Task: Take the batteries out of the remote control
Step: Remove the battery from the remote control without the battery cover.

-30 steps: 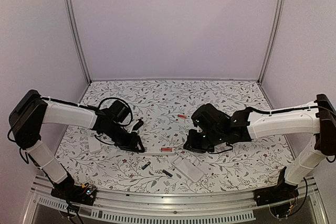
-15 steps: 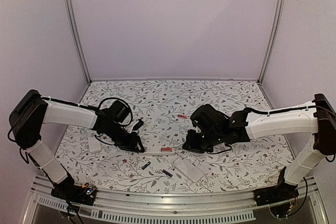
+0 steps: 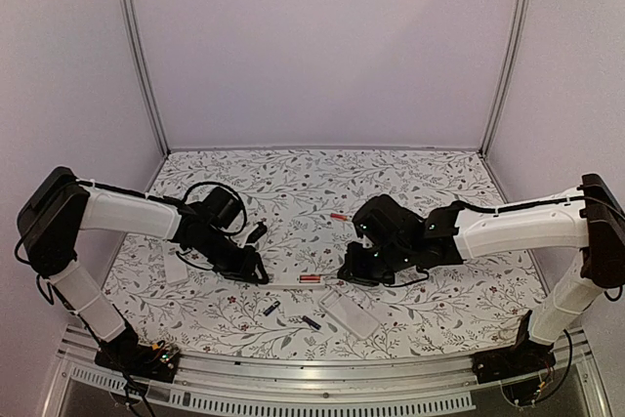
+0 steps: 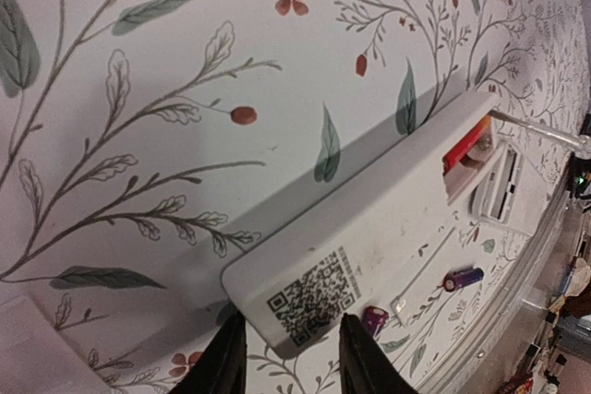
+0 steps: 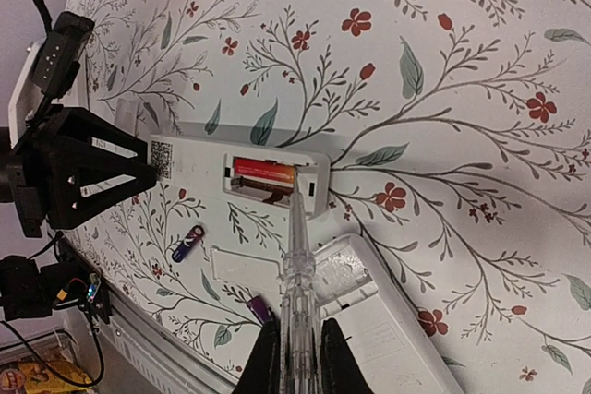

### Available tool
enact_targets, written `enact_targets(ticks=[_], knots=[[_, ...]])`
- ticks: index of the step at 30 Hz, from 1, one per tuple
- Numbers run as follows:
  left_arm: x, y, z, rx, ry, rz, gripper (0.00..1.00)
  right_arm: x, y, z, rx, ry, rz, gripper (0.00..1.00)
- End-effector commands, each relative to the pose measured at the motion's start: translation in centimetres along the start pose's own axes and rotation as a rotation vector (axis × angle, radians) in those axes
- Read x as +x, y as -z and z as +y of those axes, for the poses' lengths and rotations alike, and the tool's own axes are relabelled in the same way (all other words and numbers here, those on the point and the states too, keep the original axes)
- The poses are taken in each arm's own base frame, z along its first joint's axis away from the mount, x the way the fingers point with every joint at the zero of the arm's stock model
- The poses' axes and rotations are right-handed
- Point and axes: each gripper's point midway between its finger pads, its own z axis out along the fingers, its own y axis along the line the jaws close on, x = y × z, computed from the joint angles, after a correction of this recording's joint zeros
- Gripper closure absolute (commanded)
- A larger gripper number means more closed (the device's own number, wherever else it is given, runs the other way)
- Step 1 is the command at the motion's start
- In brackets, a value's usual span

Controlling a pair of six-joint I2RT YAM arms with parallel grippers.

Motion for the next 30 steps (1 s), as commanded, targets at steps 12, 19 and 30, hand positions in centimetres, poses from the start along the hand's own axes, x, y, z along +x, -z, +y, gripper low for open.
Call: enact_targets(ticks=[12,19,30], knots=[[-0.6,-0.3,-0.3,0.017,-0.016,-0.004,0.67,0.3,0.3,1.8,-0.065,-0.033,0.036,1.0],[-0.6,-0.3,-0.4,0.018,-0.015,-0.006,0.67,-0.3,1.0,1.5,-0.055,-0.044,-0.002,1.0],[-0.5,-0.4,-0.3,0.018,-0.013,-0.002,0.67,-0.9,0.8,0.0,0.041,-0.019,-0.037,1.0]])
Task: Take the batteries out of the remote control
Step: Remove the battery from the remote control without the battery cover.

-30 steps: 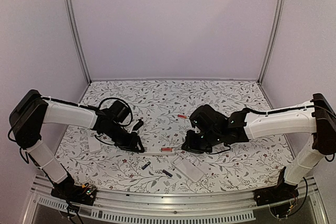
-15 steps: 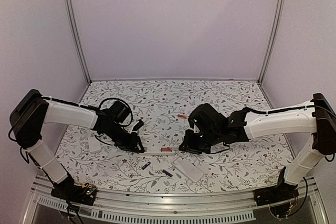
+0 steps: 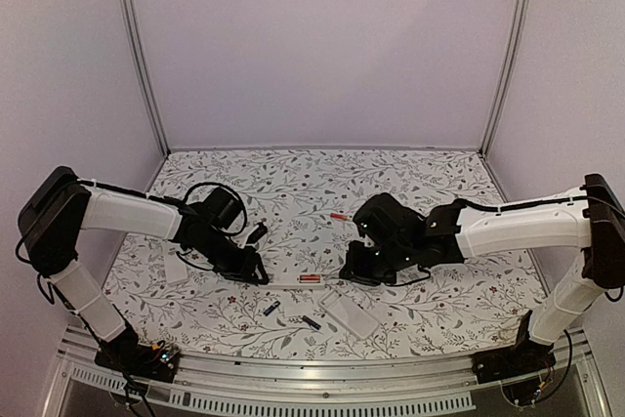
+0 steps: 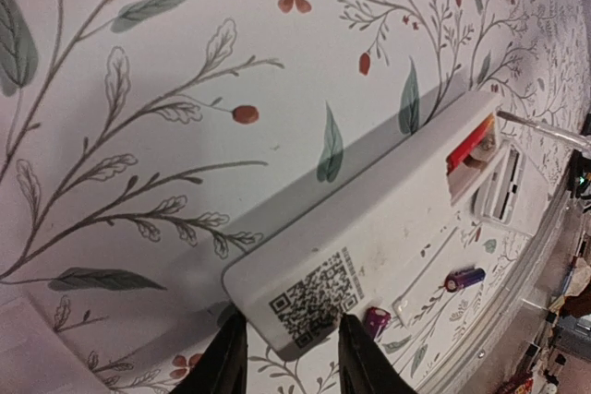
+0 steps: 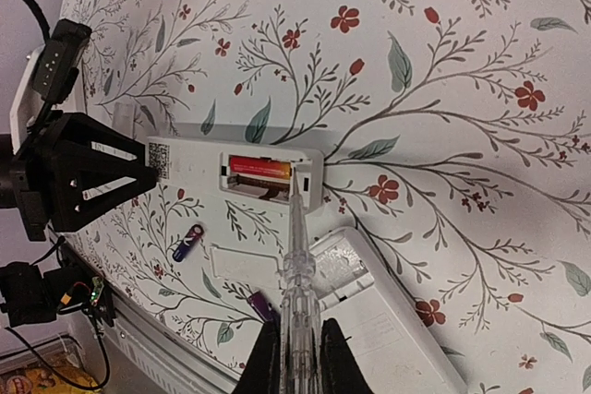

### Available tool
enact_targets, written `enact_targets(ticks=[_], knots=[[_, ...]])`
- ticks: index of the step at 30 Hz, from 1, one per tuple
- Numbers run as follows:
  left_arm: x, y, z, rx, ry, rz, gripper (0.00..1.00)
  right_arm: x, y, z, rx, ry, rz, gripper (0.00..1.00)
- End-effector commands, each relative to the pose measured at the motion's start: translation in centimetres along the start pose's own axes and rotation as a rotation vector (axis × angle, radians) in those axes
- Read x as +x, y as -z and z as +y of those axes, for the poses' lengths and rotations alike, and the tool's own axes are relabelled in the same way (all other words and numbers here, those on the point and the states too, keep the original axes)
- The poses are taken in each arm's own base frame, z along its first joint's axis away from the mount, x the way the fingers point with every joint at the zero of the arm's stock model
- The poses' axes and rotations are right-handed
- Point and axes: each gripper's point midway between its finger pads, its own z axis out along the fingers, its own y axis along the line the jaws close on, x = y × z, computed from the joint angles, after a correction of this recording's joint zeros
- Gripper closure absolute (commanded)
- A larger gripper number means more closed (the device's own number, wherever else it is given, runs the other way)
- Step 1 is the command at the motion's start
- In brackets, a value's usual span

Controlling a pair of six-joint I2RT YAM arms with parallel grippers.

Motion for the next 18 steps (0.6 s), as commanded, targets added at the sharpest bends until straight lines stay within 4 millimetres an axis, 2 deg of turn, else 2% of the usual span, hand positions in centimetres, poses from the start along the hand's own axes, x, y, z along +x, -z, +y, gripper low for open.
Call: enact_targets(ticks=[1,18], knots=[[-0.6,-0.2,-0.4,0.019,-0.015,-0.007,0.67,-0.6,0.3,0.2,0.025,0.013,-0.025,1.0],[-0.6,-0.3,-0.4,0.022,-0.017,-0.004,0.67,0.4,-0.4,0.7,-0.01,0.02,0.038,1.0]])
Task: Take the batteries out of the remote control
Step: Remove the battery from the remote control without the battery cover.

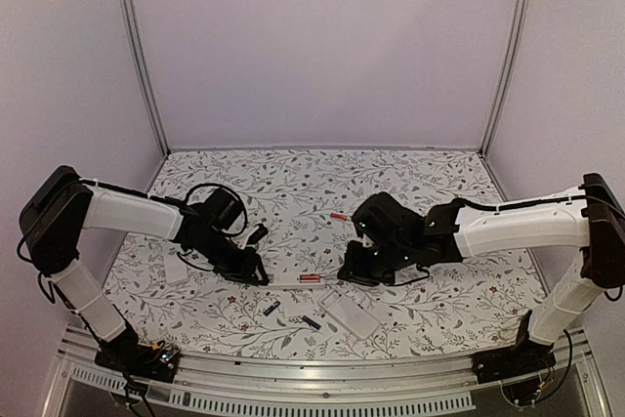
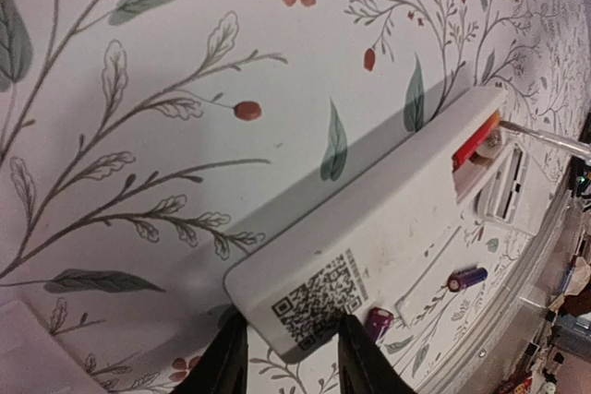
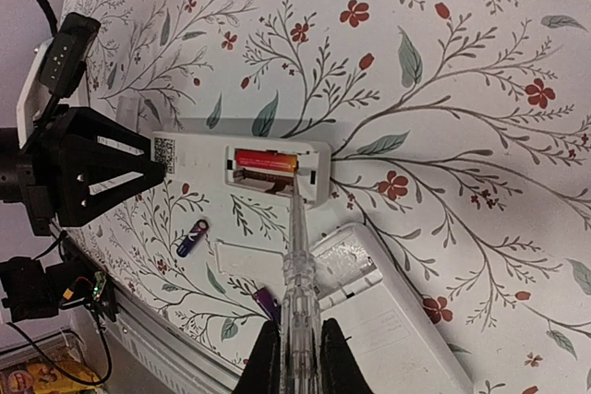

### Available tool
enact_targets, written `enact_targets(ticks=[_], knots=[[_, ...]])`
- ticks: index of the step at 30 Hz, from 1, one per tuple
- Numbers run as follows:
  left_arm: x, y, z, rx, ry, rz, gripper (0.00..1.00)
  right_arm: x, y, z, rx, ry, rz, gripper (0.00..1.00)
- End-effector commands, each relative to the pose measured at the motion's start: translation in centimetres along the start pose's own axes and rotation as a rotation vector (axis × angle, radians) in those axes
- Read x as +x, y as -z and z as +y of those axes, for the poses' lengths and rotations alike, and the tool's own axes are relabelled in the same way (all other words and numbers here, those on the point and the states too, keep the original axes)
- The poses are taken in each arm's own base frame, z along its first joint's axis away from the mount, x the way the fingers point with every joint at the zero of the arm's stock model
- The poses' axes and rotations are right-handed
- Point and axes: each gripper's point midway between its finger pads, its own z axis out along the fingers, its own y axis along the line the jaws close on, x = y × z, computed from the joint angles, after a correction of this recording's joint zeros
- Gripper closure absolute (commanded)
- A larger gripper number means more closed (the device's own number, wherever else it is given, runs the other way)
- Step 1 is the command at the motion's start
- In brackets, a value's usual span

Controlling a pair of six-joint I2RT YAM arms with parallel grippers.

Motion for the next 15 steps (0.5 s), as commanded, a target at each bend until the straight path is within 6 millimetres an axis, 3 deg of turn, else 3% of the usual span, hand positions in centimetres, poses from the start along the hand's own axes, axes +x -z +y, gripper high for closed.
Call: enact_targets(ticks=[1,10,15], knots=[[-0.77,-0.09,-0.54,0.021,-0.021,-0.013,0.67,0.35,-0.44,0.38,-0.004,0.014,0.026,1.0],[-0.75,-0.11,-0.55,0.022,-0.02,-0.012,0.67,0.54,-0.78,-0.24,0.024,0.004,0.03,1.0],[-0.79,-0.09,-0.52,0.02,-0.021,-0.013,0.67,-0.12,0.01,0.2,0.014,0.003,-0.001,1.0]])
